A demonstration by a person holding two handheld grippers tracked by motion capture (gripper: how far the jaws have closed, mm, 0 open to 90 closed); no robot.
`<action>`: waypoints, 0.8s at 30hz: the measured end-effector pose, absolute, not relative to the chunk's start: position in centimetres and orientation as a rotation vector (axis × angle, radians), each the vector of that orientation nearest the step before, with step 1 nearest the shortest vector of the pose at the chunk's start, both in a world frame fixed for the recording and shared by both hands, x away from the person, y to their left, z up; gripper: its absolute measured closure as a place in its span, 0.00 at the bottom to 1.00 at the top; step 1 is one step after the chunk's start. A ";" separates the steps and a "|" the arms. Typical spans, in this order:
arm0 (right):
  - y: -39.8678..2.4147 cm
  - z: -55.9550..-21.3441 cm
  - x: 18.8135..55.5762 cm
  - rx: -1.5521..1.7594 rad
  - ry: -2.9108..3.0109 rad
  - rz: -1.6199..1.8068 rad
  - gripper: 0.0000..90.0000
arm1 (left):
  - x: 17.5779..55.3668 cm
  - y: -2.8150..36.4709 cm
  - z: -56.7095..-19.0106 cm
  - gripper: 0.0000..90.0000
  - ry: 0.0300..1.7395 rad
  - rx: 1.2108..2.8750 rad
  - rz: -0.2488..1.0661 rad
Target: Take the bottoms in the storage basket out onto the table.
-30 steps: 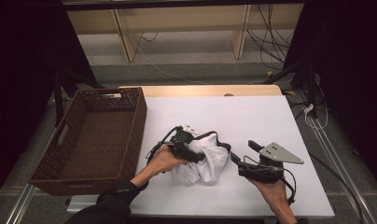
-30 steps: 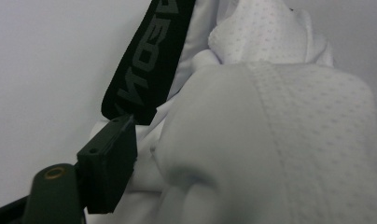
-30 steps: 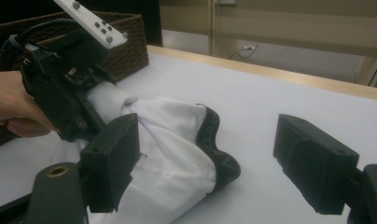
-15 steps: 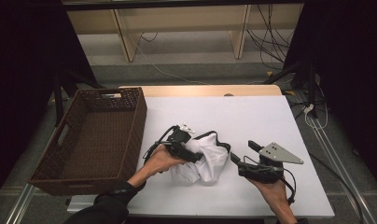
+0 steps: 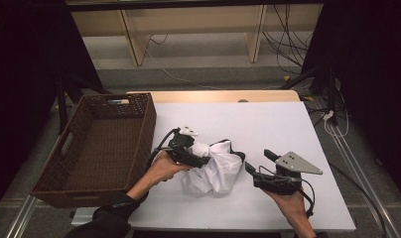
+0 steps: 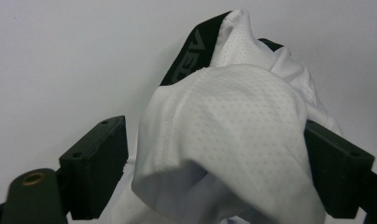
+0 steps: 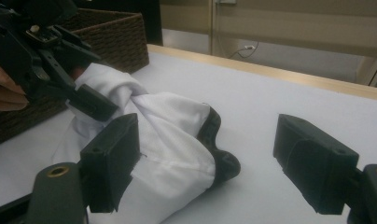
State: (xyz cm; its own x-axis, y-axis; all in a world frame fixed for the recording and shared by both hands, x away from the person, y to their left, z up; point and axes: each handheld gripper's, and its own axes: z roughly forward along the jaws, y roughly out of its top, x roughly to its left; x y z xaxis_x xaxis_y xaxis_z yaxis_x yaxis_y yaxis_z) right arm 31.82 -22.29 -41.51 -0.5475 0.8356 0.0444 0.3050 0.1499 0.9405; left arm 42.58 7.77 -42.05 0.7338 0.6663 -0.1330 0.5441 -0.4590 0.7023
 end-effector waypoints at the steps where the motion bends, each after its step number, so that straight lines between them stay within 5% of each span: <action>1: -22.3 -41.5 31.8 1.083 1.935 1.395 0.26 | 42.6 7.9 -42.0 0.17 0.910 2.166 0.207; 24: -22.3 -41.5 31.8 1.083 1.937 1.396 0.26 | 42.0 10.2 -41.2 0.09 0.963 1.979 0.212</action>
